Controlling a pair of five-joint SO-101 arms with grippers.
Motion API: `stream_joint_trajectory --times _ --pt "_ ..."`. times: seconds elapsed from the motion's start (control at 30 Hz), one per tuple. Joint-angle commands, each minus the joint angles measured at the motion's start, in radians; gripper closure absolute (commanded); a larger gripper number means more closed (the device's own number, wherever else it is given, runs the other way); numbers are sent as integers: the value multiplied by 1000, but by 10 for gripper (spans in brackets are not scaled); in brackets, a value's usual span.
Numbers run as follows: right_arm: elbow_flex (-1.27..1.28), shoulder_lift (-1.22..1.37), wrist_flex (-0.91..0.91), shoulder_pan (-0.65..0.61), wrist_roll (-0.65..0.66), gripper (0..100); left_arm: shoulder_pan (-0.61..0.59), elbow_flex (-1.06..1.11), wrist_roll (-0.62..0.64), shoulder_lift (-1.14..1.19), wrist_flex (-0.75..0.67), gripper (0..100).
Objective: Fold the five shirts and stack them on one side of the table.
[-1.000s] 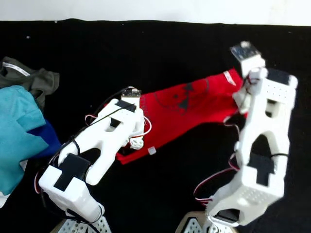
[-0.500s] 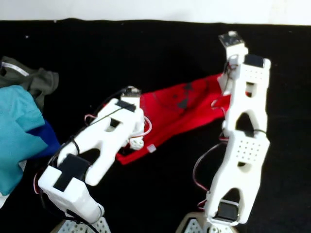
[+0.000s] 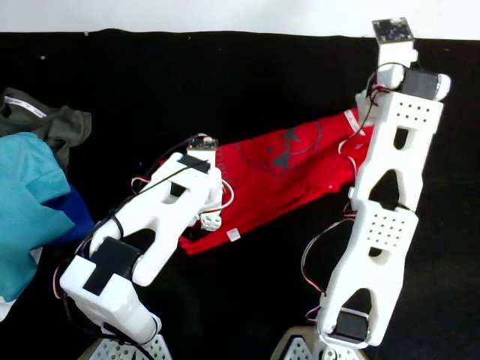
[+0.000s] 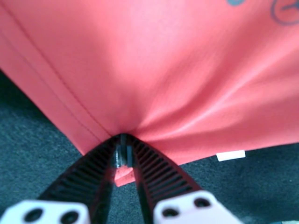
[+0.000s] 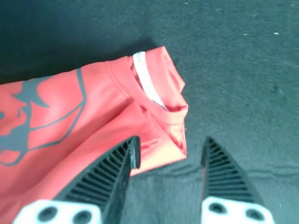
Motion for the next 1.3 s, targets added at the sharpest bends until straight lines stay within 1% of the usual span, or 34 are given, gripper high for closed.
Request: stream_joint_trajectory --times 0.0,0.03,0.13,0.23,0.37,0.5,0.57,0.67,0.73,0.97,1.17,1.27 --pt "-15 -33 19 31 12 995 -16 2 5 2 -25 992" --pt "31 -48 21 33 38 976 -16 2 5 2 -26 992" --pt "229 -165 21 42 51 991 -16 2 5 2 -26 992" --pt "515 -354 18 47 58 992 -16 2 5 2 -29 992" --pt "892 -541 12 18 150 992 -16 2 5 2 -37 992" --pt "1115 -565 -93 -31 153 992 -16 2 5 2 -37 992" --pt "1182 -565 -193 -51 135 992 -16 2 5 2 -37 992" --pt "1227 -565 -334 -81 106 992 -16 2 5 2 -37 992" --pt "1230 -564 -395 -102 83 992 -16 2 5 2 -37 992" --pt "1110 -564 -499 -171 -46 992 -16 2 5 2 -38 992" --pt "1104 -476 -613 -236 -49 992 -16 2 5 2 -38 992" --pt "1038 -440 -619 -240 -49 992 -18 2 5 2 -38 992"
